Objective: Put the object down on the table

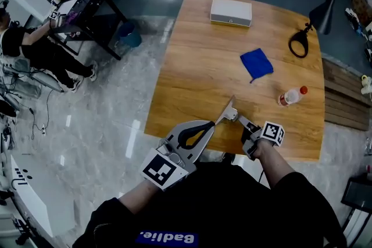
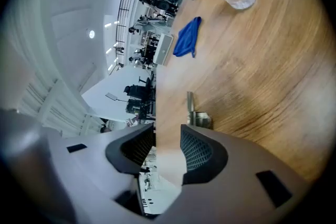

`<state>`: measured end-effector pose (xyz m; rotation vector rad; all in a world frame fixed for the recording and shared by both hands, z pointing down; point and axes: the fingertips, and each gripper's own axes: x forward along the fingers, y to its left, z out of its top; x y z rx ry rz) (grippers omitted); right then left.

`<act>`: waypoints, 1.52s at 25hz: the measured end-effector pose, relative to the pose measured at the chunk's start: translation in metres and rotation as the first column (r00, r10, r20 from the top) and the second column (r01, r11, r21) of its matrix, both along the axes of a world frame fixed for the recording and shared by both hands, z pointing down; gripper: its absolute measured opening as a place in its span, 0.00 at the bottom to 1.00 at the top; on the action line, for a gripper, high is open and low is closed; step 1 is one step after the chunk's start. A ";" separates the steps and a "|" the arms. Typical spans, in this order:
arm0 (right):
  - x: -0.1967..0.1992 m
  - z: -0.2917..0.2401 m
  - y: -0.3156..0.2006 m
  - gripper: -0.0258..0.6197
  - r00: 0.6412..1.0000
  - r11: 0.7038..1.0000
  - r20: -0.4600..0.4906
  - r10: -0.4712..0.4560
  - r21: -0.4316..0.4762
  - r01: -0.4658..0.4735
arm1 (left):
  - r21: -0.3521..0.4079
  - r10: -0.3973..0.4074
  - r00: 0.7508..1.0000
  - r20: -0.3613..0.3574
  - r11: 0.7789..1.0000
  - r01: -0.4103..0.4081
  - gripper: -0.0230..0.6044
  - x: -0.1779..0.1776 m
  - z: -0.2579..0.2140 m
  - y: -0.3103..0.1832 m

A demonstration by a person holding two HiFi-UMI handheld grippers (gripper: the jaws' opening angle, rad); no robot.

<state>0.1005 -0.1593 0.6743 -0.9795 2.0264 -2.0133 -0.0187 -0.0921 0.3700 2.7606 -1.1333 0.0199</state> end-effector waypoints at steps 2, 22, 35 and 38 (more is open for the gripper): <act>-0.003 -0.040 0.004 0.27 0.998 0.995 0.060 -0.022 0.099 0.016 | 0.009 0.019 1.000 -0.009 1.000 -0.019 0.05 0.004 -0.002 -0.002; -0.056 -0.323 0.048 0.05 0.850 0.197 -0.526 0.033 0.837 0.510 | 0.046 0.160 0.987 -0.028 0.986 -0.159 0.05 0.047 -0.021 -0.015; -0.059 -0.323 0.052 0.05 0.821 0.145 -0.570 0.035 0.816 0.560 | 0.049 0.168 0.986 -0.018 0.985 -0.167 0.05 0.054 -0.022 -0.012; -0.058 -0.323 0.051 0.05 0.821 0.153 -0.570 0.031 0.814 0.560 | 0.044 0.164 0.986 -0.016 0.986 -0.163 0.05 0.054 -0.022 -0.011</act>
